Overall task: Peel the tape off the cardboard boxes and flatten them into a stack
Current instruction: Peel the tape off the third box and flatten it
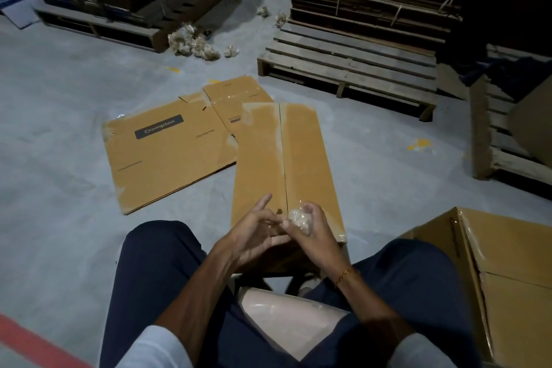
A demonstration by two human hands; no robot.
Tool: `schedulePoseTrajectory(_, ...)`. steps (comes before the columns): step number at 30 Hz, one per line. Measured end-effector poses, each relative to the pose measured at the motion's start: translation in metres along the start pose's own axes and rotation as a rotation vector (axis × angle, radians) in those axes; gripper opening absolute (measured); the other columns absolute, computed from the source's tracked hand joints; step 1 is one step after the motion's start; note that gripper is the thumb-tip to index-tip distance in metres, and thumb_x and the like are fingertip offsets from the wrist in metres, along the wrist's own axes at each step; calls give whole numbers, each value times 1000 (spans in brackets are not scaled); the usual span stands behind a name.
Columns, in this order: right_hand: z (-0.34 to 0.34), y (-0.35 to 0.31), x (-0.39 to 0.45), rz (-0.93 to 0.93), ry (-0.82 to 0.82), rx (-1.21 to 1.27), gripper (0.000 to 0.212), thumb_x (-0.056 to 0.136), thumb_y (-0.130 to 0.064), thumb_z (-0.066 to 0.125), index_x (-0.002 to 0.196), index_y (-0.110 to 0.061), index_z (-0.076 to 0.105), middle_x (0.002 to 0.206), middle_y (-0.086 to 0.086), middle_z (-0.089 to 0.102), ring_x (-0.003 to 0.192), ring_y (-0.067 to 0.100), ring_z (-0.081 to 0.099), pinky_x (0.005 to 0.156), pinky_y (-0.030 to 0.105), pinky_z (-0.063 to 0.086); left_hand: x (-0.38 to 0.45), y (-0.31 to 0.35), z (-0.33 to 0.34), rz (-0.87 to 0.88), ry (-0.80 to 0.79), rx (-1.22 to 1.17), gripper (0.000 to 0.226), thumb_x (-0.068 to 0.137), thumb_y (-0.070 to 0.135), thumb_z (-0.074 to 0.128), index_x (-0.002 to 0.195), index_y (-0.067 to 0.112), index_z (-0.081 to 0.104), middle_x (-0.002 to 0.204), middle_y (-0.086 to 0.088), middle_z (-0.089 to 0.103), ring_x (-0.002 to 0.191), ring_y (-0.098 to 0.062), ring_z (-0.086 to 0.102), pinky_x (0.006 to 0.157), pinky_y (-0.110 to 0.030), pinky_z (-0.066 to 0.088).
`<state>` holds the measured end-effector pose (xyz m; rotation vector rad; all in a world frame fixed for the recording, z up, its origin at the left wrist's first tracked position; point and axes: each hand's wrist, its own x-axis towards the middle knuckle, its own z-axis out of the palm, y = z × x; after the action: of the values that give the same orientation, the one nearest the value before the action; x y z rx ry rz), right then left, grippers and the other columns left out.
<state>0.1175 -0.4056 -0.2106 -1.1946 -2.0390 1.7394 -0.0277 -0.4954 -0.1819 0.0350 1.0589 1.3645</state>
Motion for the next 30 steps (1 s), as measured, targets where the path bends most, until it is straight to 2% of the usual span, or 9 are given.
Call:
schedulePoseTrajectory(3, -3, 1, 9, -72, 123, -63, 44, 83, -45, 79, 110, -33, 47, 107, -9, 56, 93, 6, 57, 69, 17, 44, 1, 0, -6, -45, -26, -4, 80, 91, 4, 56, 156, 36, 23, 136, -26, 55, 113, -44, 63, 99, -58, 51)
schedulePoseTrajectory(6, -8, 0, 20, -147, 140, -159, 32, 83, -34, 77, 91, -30, 46, 94, -3, 56, 81, 14, 55, 60, 24, 46, 1, 1, -3, -28, 42, 162, 58, 96, 13, 60, 147, 33, 39, 128, -21, 64, 109, -44, 67, 99, -55, 53)
schedulePoseTrajectory(12, 5, -4, 28, -211, 75, -326, 36, 78, -42, 79, 89, -25, 49, 102, -8, 49, 79, 12, 55, 64, 33, 47, 8, -15, -4, 215, 409, 372, 31, 100, 6, 58, 130, 13, 62, 97, -21, 74, 75, -29, 75, 66, -36, 63)
schedulePoseTrajectory(15, 12, -3, 32, -183, -18, -326, 39, 78, -41, 78, 88, -25, 45, 88, -3, 61, 74, 19, 58, 57, 34, 45, 7, -17, -8, 271, 521, 350, 24, 100, 1, 56, 121, 8, 63, 91, -23, 74, 68, -30, 75, 56, -35, 60)
schedulePoseTrajectory(20, 21, -10, 39, -136, -70, -271, 42, 84, -42, 70, 107, -25, 39, 86, 2, 61, 70, 20, 54, 54, 31, 41, 10, -13, -13, 330, 665, 239, 19, 98, 4, 60, 114, 13, 66, 86, -21, 75, 71, -29, 75, 53, -34, 59)
schedulePoseTrajectory(24, 28, -7, 48, -122, -163, -210, 61, 90, -28, 60, 144, -44, 37, 120, 1, 65, 98, 20, 63, 82, 36, 55, 12, -12, -18, 319, 703, 80, 14, 101, 7, 56, 112, 12, 63, 80, -22, 75, 75, -33, 76, 69, -39, 63)
schedulePoseTrajectory(25, 31, -6, 50, -129, -171, -246, 54, 91, -26, 58, 141, -41, 46, 127, -1, 63, 107, 18, 61, 89, 35, 53, 12, -12, -20, 324, 716, 41, 13, 102, 7, 55, 112, 11, 63, 78, -23, 74, 73, -33, 76, 69, -40, 63)
schedulePoseTrajectory(27, 40, -8, 54, -126, -136, -278, 27, 91, -22, 56, 113, -34, 66, 115, -4, 64, 101, 20, 62, 80, 32, 52, 13, -11, -21, 332, 745, -16, 12, 102, 7, 55, 110, 8, 63, 79, -26, 73, 71, -33, 75, 67, -40, 64)
schedulePoseTrajectory(30, 50, -11, 57, -125, -93, -288, 10, 93, -24, 53, 92, -29, 62, 93, -3, 64, 80, 19, 59, 60, 27, 41, 13, -9, -22, 318, 760, -174, 11, 102, 9, 56, 109, 3, 62, 88, -31, 71, 73, -34, 75, 67, -41, 64)
